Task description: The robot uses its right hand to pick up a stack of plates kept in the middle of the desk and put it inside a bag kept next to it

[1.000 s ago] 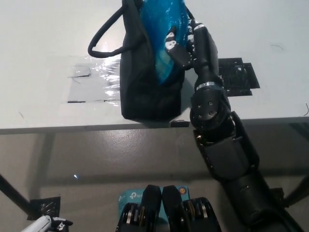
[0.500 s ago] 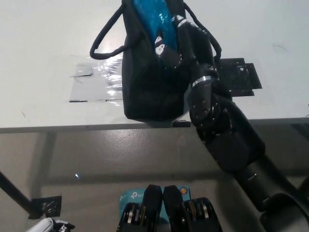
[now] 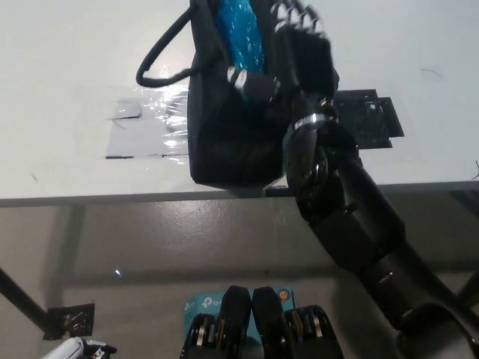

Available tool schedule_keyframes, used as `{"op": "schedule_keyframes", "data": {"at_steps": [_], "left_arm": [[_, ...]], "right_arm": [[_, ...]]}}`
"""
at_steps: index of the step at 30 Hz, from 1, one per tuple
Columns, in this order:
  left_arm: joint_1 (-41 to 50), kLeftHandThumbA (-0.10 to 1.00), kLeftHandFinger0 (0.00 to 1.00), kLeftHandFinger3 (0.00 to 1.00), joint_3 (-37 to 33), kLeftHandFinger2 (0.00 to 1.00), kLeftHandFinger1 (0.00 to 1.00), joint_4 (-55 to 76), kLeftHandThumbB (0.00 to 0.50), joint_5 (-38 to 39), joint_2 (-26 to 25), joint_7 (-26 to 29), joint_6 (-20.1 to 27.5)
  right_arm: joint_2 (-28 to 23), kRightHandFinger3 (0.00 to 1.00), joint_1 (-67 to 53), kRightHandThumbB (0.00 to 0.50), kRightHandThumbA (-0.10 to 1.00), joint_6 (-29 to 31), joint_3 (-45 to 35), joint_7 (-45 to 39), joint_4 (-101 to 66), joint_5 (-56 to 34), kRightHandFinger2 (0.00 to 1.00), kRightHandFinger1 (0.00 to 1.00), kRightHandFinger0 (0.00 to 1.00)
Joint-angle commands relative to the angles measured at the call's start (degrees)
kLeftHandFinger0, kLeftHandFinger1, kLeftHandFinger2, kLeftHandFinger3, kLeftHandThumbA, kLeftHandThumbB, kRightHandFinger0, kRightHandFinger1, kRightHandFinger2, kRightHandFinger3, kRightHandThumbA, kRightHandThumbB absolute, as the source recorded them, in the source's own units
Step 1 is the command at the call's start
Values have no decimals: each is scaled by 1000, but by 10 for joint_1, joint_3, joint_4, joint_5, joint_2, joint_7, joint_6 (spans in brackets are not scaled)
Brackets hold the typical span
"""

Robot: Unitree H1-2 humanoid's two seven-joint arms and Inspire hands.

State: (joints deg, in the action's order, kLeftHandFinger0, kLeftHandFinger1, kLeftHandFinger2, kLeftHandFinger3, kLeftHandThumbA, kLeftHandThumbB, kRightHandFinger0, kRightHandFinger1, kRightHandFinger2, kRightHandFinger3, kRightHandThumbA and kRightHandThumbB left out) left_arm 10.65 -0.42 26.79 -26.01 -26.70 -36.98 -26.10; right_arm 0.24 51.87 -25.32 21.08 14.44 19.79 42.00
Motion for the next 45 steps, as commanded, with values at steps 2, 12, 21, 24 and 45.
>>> {"op": "schedule_keyframes", "data": {"at_steps": [2,12,21,24,45], "left_arm": [[6,156,719,911,1,800,720,13,0,5,-8,19,-8],[10,145,738,893,-1,785,716,12,0,7,-8,24,-8],[12,106,701,895,4,776,691,10,0,8,-9,35,-2],[13,111,713,876,7,778,700,11,0,6,-6,35,-8],[5,115,736,889,16,796,728,9,0,11,-11,29,-8]], "right_arm": [[7,1000,38,500,1000,-16,-48,-20,-47,54,1000,1000,1000],[-73,1000,-25,410,1000,-16,-131,-237,-313,51,1000,1000,1000],[-178,1000,-364,174,601,59,-201,-232,-505,-184,1000,1000,1000],[-169,1000,-469,178,594,114,-220,-204,-464,-221,1000,1000,1000],[-126,1000,-573,327,445,420,-247,-84,-135,-278,1000,998,765]]}}
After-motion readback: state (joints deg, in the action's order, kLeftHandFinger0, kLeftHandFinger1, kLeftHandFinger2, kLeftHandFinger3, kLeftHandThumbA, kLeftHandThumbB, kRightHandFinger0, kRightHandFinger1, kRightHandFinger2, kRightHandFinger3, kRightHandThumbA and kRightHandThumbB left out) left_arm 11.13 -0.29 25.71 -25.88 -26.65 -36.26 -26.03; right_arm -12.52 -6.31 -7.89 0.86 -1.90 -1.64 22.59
